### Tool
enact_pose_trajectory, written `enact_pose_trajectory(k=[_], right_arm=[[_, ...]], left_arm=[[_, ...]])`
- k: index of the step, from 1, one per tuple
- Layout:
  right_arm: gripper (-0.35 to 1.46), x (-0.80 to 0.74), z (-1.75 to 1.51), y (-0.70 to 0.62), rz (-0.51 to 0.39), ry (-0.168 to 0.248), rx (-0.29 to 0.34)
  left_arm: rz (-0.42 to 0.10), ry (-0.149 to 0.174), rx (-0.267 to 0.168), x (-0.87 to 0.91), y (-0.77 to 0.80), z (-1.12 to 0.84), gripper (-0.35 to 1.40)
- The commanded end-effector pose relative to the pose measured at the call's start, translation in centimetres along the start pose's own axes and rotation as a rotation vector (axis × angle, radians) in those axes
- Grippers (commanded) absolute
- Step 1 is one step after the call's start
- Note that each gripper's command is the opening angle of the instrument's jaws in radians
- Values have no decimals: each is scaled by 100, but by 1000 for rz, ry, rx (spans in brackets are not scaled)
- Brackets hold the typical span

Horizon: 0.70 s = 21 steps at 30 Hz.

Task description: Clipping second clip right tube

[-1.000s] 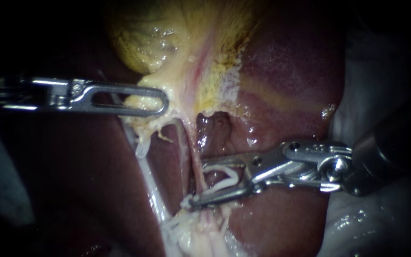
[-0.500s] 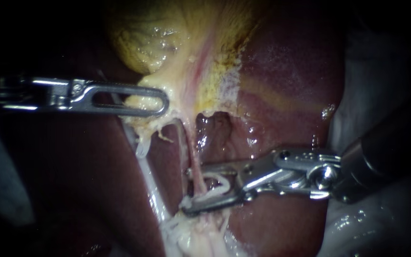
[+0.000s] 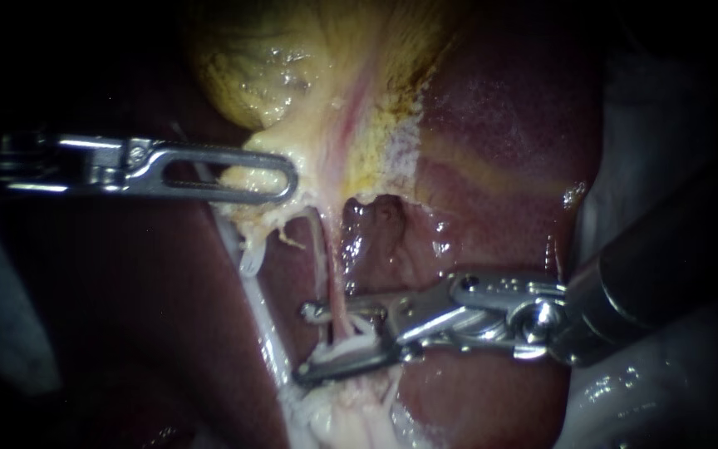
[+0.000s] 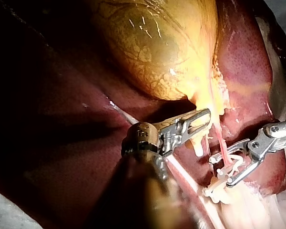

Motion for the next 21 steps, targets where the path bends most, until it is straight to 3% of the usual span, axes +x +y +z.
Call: enact_pose_trajectory(k=[1,7,8,11,12,21], right_arm=[[48,0,0,-1,6,-1,3],[38,-1,-2,-1,23,-4,14],[30,-2,-4,-1,29,-4,18],[-26,-6,-17,-2,103,9,-8],[-35,-5,-21,-1,116,18,-31],[-35,-8,-27,1,123,14,-19]], left_arm=[[0,0,1,0,0,0,-35],[0,0,1,0,0,0,-35],[0,0,1,0,0,0,-35],[0,0,1,0,0,0,-35],[0,0,1,0,0,0,-35],[0,0,0,0,0,1,-35]])
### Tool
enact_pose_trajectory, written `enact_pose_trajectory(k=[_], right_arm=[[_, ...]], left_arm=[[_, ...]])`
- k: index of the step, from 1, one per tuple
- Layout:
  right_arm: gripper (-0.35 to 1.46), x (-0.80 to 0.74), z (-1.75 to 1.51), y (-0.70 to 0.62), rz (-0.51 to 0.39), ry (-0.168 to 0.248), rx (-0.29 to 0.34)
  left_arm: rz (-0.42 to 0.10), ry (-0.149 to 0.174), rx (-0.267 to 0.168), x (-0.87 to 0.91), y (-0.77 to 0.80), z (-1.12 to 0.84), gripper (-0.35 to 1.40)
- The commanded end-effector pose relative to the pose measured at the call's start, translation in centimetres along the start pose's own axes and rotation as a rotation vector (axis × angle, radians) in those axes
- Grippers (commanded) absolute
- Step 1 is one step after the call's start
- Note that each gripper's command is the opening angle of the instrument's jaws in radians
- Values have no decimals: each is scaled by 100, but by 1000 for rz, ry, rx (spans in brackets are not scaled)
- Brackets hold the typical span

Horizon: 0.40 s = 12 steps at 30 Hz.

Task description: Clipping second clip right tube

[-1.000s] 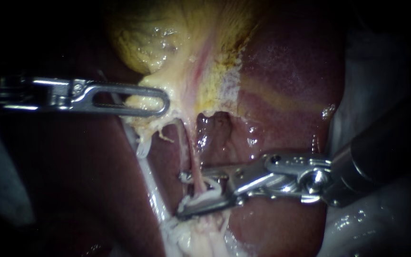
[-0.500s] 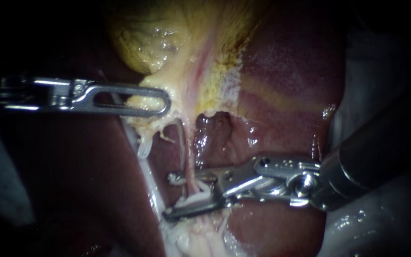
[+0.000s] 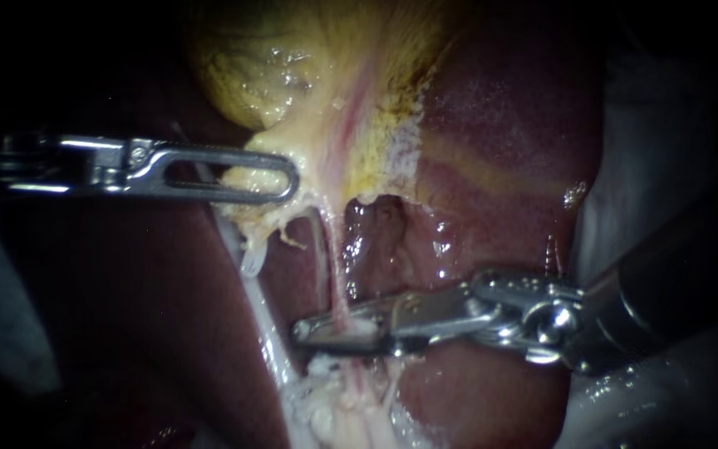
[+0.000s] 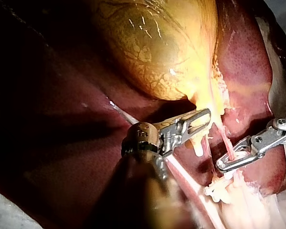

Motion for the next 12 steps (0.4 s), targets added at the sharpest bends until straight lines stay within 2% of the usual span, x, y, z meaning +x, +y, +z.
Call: enact_pose_trajectory(k=[1,12], right_arm=[[-35,-1,3,-1,-1,-1,3],[-35,-5,5,-1,-4,-9,13]], left_arm=[[0,0,0,0,0,0,-35],[0,0,0,0,0,0,-35]])
